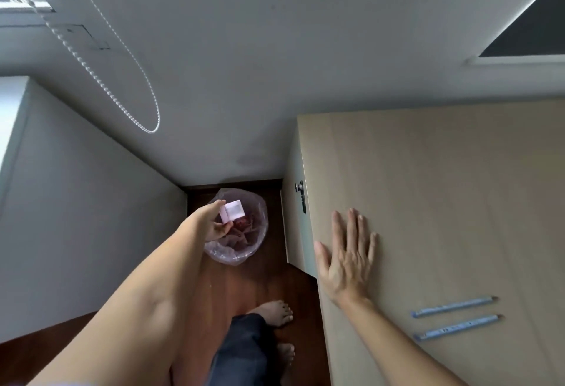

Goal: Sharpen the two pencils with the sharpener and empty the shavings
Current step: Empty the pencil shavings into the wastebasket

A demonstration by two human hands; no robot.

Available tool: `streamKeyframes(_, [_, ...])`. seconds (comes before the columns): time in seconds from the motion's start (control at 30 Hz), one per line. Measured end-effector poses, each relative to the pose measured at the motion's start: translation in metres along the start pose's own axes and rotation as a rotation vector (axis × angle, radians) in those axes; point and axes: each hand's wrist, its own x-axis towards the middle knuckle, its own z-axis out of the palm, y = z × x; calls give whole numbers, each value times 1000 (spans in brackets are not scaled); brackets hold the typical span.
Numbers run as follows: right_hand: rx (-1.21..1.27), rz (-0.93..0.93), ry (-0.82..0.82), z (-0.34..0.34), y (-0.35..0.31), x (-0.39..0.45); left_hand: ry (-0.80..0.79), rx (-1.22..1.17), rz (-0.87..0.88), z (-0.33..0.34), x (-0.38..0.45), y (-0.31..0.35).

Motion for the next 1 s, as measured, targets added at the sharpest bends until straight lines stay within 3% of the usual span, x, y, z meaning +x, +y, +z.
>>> streamKeyframes(0.2, [12, -5, -1, -1, -1, 0, 53, 36, -12, 7, 2, 18])
streamKeyframes(0.33, [22, -5, -2, -2, -1, 0, 207, 118, 150, 6, 10, 21])
streamKeyframes(0.43, [18, -6, -8, -1, 0, 0, 108, 47, 95, 7, 8, 18])
streamKeyframes(0.6, [18, -6, -14, 0, 0, 0, 104, 1, 77, 4, 7, 14])
streamKeyframes(0.7, [7, -9, -20, 1, 1, -1, 215, 53, 154, 0, 8, 11])
streamKeyframes(0.77, [9, -16, -29, -1, 1, 0, 166, 32, 142, -3, 4, 10])
streamKeyframes(0.87, [26, -19, -73, -7, -2, 1, 143, -36, 96, -11, -8, 8])
streamKeyframes(1.0, [68, -56, -273, -23, 6, 7, 251, 59, 249, -20, -26, 13])
